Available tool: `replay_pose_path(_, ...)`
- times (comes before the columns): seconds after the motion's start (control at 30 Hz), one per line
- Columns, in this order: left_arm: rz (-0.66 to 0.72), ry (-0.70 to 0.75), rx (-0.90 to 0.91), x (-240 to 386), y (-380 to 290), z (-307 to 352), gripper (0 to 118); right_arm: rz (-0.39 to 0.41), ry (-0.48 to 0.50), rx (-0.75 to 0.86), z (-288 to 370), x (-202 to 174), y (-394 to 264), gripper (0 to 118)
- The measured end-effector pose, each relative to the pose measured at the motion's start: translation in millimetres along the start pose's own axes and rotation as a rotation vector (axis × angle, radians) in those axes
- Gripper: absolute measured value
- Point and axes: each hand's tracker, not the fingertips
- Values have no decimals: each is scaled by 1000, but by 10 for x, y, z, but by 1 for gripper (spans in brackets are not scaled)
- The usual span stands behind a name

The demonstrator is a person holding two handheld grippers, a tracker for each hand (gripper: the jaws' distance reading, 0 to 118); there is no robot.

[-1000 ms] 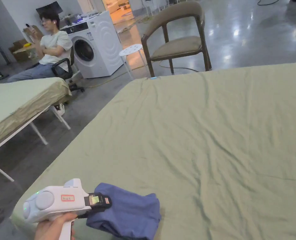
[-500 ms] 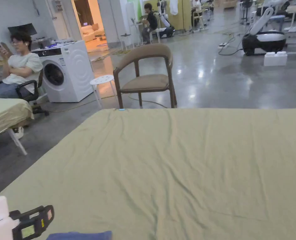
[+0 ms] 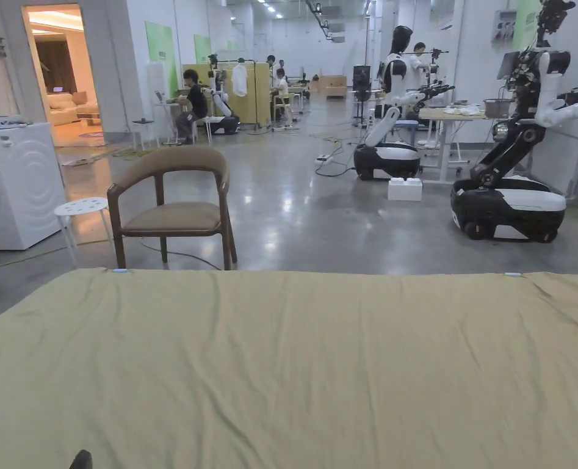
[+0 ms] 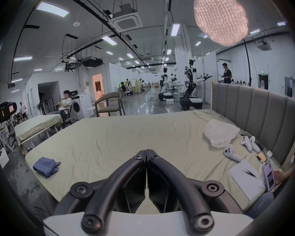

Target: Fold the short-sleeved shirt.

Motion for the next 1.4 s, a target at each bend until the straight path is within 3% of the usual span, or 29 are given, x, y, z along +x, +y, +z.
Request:
replay_pose_path(0.1, 42, -74, -17, 92, -50, 20, 40, 40, -13, 15, 70, -9, 25, 0)
replay_pose_path(0.2, 7, -110, -6, 116, -118, 20, 21, 42, -28, 23, 129, -2, 31, 0)
replay_pose_path(0.3, 89, -143, -13, 86, -130, 37, 0, 42, -10, 44, 184, -1, 31, 0)
replay_pose_path(0.8, 91, -86, -8, 23, -93, 54, 0, 58, -2, 42, 206, -31, 9, 0)
replay_pose_path(0.83, 88, -84, -11, 26, -98, 49, 1, 61, 3, 39, 202, -39, 8, 7)
replay_pose_path(0.87, 90, -83, -14, 27, -107, 45, 6, 65, 7, 34, 198, -53, 6, 25)
replay_pose_path(0.9, 94, -97, -18, 17, -122, 43, 20, 70, 4, 32, 193, -66, 1, 53)
replay_pose_path(0.93, 98, -101, -19, 27, -118, 47, 24, 75, 4, 28, 188, -75, 0, 65)
replay_pose_path(1.0, 109, -122, -28, 27, -127, 48, 34, 89, 3, 27, 184, -92, -17, 72)
replay_pose_path(1.03, 109, -122, -28, 32, -129, 47, 49, 96, 4, 28, 182, -98, -20, 79)
replay_pose_path(1.1, 102, -105, -23, 65, -146, 48, 85, 99, 7, 32, 178, -114, -26, 82)
replay_pose_path(1.17, 91, -105, -21, 69, -144, 42, 107, 96, 7, 34, 172, -127, -32, 86)
replay_pose_path(1.2, 86, -107, -15, 91, -134, 48, 114, 92, 9, 35, 163, -128, -35, 97)
replay_pose_path(1.27, 74, -111, 2, 106, -130, 57, 115, 85, 6, 39, 152, -138, -35, 114)
replay_pose_path(1.4, 67, -109, 1, 133, -118, 41, 115, 74, 4, 53, 160, -122, -31, 118)
